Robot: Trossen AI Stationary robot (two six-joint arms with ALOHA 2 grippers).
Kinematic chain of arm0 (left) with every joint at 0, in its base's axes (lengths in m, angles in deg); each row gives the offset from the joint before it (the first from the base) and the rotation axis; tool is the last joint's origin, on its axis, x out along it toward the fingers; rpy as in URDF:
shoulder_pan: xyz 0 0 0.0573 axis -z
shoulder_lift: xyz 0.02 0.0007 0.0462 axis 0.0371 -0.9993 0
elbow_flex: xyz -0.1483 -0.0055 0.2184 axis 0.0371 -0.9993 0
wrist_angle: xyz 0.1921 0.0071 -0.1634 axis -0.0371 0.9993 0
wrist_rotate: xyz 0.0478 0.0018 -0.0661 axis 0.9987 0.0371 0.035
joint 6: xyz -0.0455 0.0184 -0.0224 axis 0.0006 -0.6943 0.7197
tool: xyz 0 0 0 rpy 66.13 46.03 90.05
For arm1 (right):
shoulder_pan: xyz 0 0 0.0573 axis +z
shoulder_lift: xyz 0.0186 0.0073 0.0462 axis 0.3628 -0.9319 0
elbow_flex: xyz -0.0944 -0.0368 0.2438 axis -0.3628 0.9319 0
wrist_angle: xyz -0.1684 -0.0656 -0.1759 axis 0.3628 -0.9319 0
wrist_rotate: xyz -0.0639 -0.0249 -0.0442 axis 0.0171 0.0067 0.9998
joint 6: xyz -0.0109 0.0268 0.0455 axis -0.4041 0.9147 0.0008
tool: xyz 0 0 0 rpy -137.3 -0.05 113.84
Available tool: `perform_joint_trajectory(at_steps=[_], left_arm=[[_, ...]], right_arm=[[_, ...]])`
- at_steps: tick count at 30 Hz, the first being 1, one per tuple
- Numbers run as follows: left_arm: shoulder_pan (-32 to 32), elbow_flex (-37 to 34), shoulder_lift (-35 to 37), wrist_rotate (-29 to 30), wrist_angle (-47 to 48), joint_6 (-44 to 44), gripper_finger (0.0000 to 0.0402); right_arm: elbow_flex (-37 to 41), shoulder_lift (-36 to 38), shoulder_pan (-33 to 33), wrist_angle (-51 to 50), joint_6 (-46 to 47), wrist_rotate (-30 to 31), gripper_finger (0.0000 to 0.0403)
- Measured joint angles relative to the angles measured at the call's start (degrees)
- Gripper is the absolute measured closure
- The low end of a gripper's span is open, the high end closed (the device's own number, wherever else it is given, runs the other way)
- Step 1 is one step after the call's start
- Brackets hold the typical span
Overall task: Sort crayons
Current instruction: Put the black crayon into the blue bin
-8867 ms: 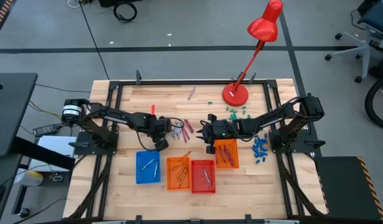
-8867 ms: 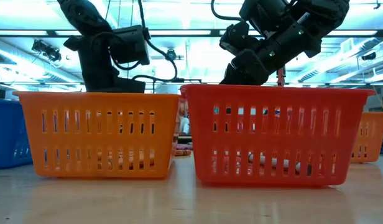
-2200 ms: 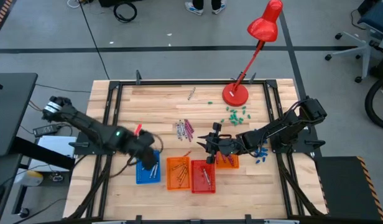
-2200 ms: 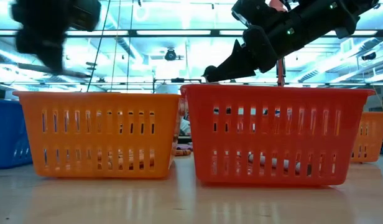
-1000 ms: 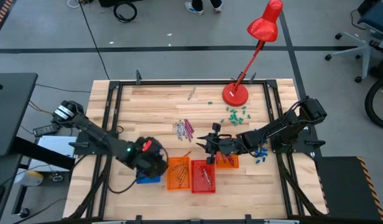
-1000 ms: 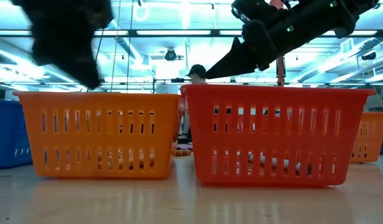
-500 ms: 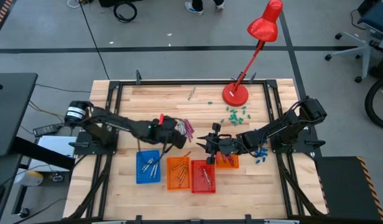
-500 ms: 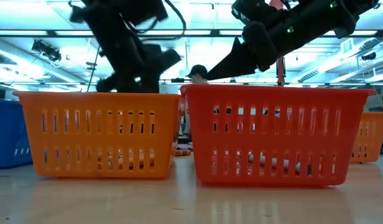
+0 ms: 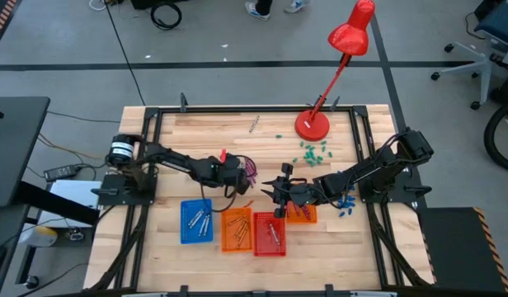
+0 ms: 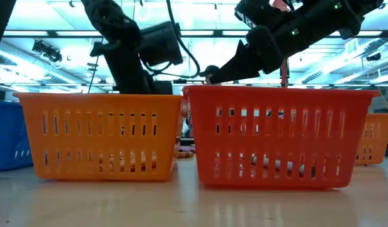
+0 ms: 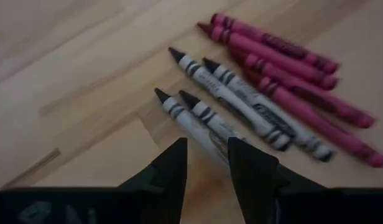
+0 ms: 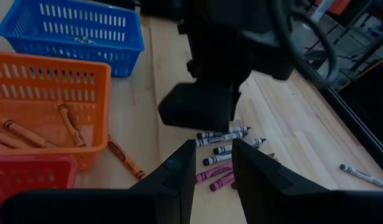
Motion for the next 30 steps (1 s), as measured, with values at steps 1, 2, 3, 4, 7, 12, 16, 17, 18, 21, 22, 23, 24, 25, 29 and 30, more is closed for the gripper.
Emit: perform_joint_trajectory(at_steps=[1,2,3,4,7,12,16,17,18,21,22,23,24,25,29,30], left_arm=[[0.0,0.0,-0.3,0.1,0.4,0.0,0.0273],[-0.1,0.0,-0.7,0.7,0.2,0.1,0.0273],[-0.1,0.0,-1.0,0.9,-0.2,0.0,0.0273],[-0.1,0.0,-1.1,0.9,0.3,-0.1,0.0273],[-0.1,0.2,-1.7,1.3,1.3,-0.7,0.0273],[-0.2,0.4,-1.7,-0.9,5.2,-1.9,0.0275],[-0.2,0.5,-1.6,-3.8,8.0,-3.2,0.0293],[-0.2,0.4,-1.6,-4.2,8.5,-3.3,0.0300],[-0.2,0.4,-1.6,-4.5,8.8,-3.6,0.0310],[-0.2,0.4,-1.6,-5.4,9.1,-5.9,0.0346],[-0.2,0.4,-1.6,-5.5,9.2,-6.3,0.0359],[-0.2,0.4,-1.6,-5.5,9.3,-6.4,0.0371],[-0.2,0.4,-1.6,-5.5,9.4,-6.5,0.0381],[-0.2,0.4,-1.6,-5.6,9.5,-6.5,0.0385],[-0.1,0.3,-1.5,-5.8,9.6,-7.5,0.0382],[-0.1,0.2,-1.2,-5.9,9.6,-7.5,0.0380]], right_arm=[[0.0,0.0,0.0,-0.1,0.0,0.0,0.0293],[0.0,0.0,0.0,0.0,0.0,0.0,0.0293],[0.0,0.0,0.0,-0.1,0.0,0.0,0.0293],[0.0,0.0,0.0,-0.1,0.0,0.0,0.0293],[0.0,0.0,0.0,-0.2,0.0,0.1,0.0293],[0.0,0.0,0.0,-0.1,-0.1,0.2,0.0293],[0.0,0.0,0.0,-0.1,-0.1,0.2,0.0293],[0.0,0.0,0.0,-0.1,-0.1,0.2,0.0293],[0.0,0.0,0.0,-0.1,-0.1,0.2,0.0293],[0.0,0.0,0.0,-0.1,-0.1,0.2,0.0293],[0.0,0.0,0.0,-0.1,-0.1,0.2,0.0293],[0.0,0.0,0.0,-0.1,-0.1,0.2,0.0293],[0.0,0.0,0.0,-0.1,-0.1,0.2,0.0293],[0.0,0.0,0.0,-0.1,-0.1,0.2,0.0293],[0.0,0.0,0.0,-0.2,-0.1,0.2,0.0293],[0.0,0.0,0.0,-0.2,-0.1,0.2,0.0293]])
